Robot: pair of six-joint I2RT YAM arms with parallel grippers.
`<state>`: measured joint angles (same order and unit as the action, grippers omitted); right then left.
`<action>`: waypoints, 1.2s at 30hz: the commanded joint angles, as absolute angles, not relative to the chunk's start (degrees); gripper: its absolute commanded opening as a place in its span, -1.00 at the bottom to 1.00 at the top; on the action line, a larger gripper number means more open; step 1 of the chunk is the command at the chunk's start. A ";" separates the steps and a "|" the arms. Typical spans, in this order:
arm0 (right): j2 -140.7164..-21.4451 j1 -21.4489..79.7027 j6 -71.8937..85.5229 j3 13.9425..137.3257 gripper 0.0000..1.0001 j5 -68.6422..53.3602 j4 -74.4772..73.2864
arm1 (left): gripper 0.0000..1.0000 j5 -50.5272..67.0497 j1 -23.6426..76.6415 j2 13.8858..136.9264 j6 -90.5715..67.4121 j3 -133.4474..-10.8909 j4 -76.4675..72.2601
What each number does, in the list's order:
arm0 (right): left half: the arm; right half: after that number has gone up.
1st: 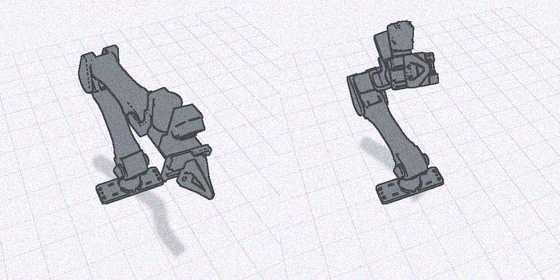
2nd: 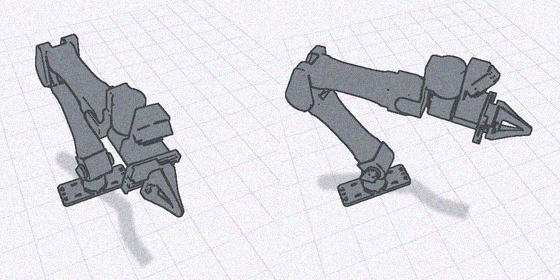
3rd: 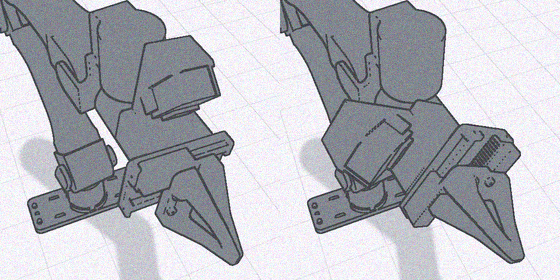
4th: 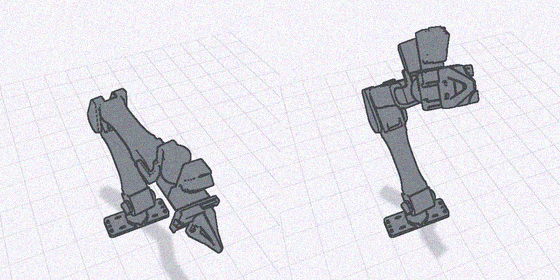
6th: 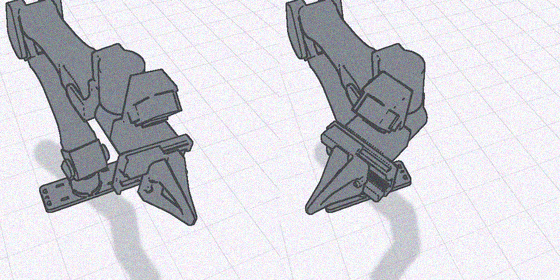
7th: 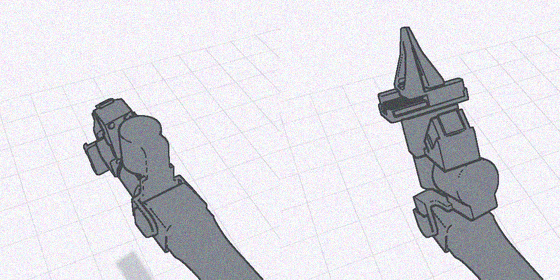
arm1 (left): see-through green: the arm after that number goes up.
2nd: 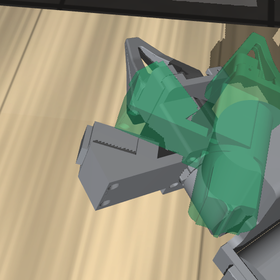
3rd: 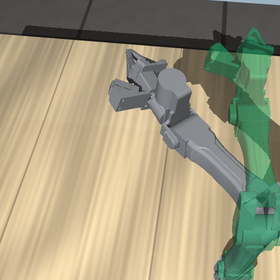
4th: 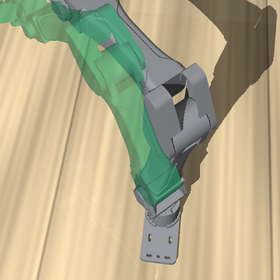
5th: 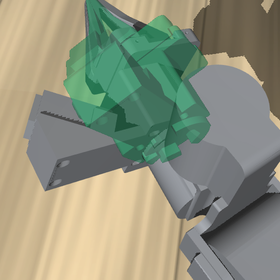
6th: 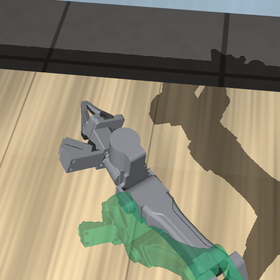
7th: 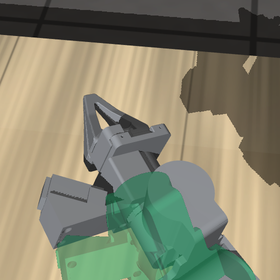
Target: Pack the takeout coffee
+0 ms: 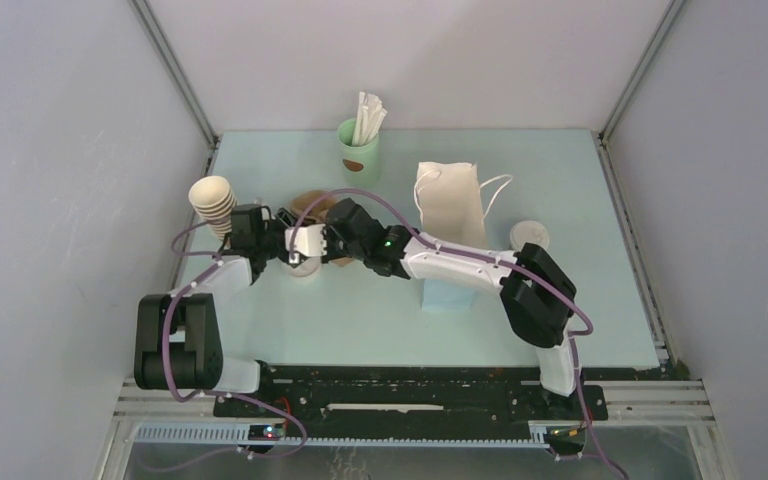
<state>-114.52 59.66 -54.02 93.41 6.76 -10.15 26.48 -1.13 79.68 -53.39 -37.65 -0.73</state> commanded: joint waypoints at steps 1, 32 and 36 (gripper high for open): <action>-109.78 58.88 -53.83 88.64 -1.00 4.52 -0.96 | 0.17 24.41 -1.28 77.85 -50.89 -37.98 -0.88; -108.89 59.50 -54.67 87.10 -1.00 3.36 0.44 | -0.15 25.80 -4.13 82.84 -60.45 -50.23 1.94; -108.91 59.42 -54.75 87.19 -1.00 3.36 0.35 | -0.08 24.09 -4.12 83.41 -60.85 -49.56 1.58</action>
<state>-112.68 59.18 -54.11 85.73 3.99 -2.74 26.13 -4.08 81.80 -57.04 -49.30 -0.32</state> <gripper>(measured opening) 0.007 0.436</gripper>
